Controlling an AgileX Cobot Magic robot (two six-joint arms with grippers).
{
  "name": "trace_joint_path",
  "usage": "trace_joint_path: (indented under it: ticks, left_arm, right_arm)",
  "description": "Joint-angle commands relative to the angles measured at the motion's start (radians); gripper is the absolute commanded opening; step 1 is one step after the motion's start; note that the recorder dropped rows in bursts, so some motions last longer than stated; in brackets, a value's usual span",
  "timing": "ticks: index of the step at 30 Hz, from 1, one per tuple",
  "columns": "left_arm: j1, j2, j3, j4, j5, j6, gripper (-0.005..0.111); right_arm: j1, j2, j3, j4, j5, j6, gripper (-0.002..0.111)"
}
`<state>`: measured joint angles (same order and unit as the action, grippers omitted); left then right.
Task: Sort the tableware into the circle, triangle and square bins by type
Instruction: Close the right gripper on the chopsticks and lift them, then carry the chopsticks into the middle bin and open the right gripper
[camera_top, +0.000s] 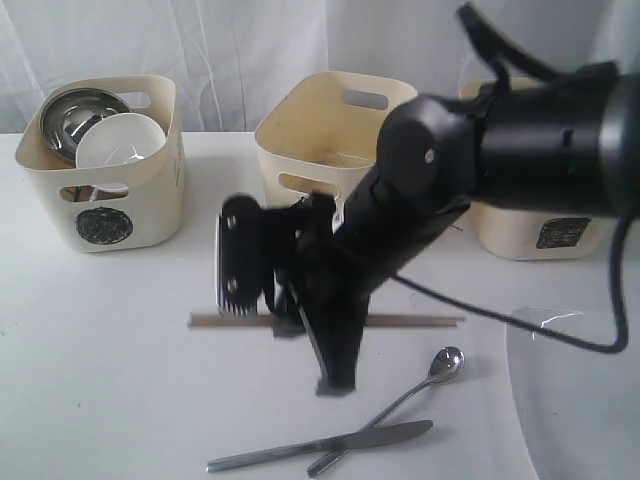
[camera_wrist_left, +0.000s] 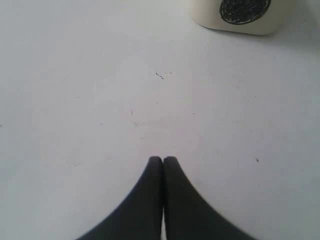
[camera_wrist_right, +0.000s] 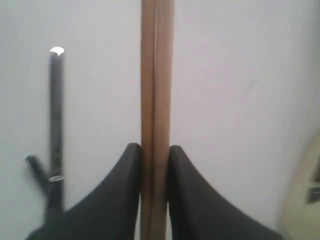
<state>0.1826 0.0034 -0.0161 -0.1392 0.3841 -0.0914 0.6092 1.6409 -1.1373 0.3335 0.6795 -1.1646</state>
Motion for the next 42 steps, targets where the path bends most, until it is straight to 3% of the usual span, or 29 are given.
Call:
trace_joint_path:
  ticks: [1, 14, 22, 28, 36, 42]
  left_arm:
    - [-0.008, -0.003, 0.01, 0.003, 0.037, 0.001, 0.0]
    - [-0.008, -0.003, 0.01, 0.003, 0.037, 0.001, 0.0]
    - [-0.008, -0.003, 0.01, 0.003, 0.037, 0.001, 0.0]
    - [-0.008, -0.003, 0.01, 0.003, 0.037, 0.001, 0.0]
    - [-0.008, -0.003, 0.01, 0.003, 0.037, 0.001, 0.0]
    - [-0.008, -0.003, 0.01, 0.003, 0.037, 0.001, 0.0]
  right_arm:
    - [-0.023, -0.086, -0.086, 0.006, -0.166, 0.103, 0.0]
    - [-0.19, -0.042, -0.155, 0.01, -0.78, 0.521, 0.0]
    - [-0.202, 0.085, -0.155, 0.007, -1.19, 0.932, 0.0]
    - [-0.208, 0.24, -0.155, 0.007, -1.497, 0.975, 0.0]
    - [-0.268, 0.358, -0.202, 0.011, -1.443, 1.001, 0.002]
    - [-0.282, 0.356, -0.241, 0.003, -1.315, 1.091, 0.023]
